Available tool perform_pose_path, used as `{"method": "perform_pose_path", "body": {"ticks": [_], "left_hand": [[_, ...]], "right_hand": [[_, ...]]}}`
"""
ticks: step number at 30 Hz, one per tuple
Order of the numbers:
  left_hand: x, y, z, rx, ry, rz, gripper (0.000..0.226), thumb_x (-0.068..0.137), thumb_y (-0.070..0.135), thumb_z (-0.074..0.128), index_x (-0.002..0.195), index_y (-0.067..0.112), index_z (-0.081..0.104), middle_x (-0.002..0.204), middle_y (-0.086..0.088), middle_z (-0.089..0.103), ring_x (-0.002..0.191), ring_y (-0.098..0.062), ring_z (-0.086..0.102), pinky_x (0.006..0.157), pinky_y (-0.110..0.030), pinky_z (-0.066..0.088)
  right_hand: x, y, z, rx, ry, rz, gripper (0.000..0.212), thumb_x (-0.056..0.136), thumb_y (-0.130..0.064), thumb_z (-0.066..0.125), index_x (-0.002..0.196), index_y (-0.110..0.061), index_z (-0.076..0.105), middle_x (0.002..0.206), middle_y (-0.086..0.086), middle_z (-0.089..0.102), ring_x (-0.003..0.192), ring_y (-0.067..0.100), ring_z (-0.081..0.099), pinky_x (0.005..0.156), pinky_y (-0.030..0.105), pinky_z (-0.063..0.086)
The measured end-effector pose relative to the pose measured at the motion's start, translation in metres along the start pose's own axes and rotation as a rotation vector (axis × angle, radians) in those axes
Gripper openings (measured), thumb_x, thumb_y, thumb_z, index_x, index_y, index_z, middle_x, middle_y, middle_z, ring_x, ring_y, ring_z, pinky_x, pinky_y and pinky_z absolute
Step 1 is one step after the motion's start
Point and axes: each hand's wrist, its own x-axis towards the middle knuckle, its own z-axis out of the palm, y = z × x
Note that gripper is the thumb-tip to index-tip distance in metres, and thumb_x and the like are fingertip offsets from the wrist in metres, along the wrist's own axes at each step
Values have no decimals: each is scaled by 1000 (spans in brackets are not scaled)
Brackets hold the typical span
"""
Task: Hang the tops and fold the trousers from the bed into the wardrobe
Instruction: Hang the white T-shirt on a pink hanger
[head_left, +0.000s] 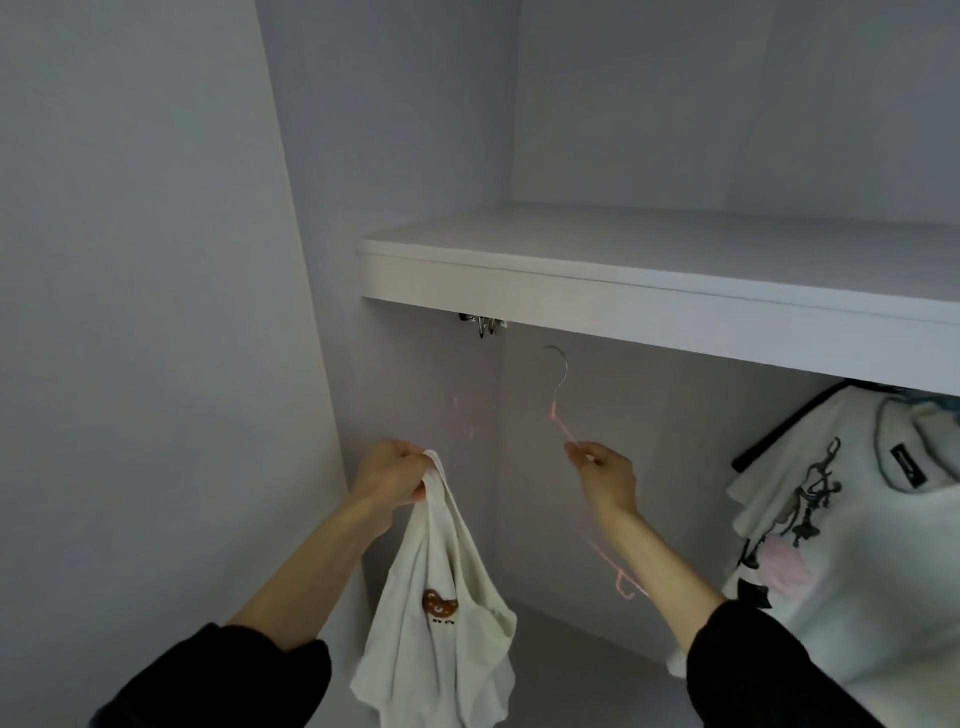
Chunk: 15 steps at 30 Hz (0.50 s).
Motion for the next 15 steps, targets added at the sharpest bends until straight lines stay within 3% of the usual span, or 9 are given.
{"method": "perform_pose_path", "body": {"ticks": [3,6,8,13,15], "left_hand": [[-8,-1,8,6,-15,10,27,83,-11,50,62,5,57,63,-9,55,60,-19,56,55,-24,53],[-21,-1,17,8,-39,27,25,83,-10,48,64,4,55,64,-10,55,58,-18,54,47,-19,49],[-26,-3,20,10,-50,33,23,83,-10,47,66,2,55,68,-12,55,58,-20,53,48,-20,48],[-52,1,38,24,-51,34,16,81,-9,47,74,3,55,73,-17,52,65,-24,51,63,-33,44],[-66,2,47,16,-62,30,17,82,-9,46,76,5,53,74,-15,50,68,-23,49,63,-33,42]], "right_hand": [[-8,16,-23,41,-5,0,9,86,-18,66,84,-11,72,87,7,69,82,19,58,77,29,43],[-27,23,-52,111,24,-19,37,87,-24,66,56,-14,48,57,5,44,59,17,37,56,29,29],[-42,30,-67,167,23,-58,44,86,-28,66,56,-11,38,56,7,33,56,16,30,53,29,26],[-63,38,-102,41,-225,-63,35,85,-33,66,62,-11,52,55,0,48,57,15,45,60,26,34],[-65,40,-107,-43,-237,-36,32,86,-36,65,65,-14,56,54,-6,47,57,11,44,59,25,33]]}}
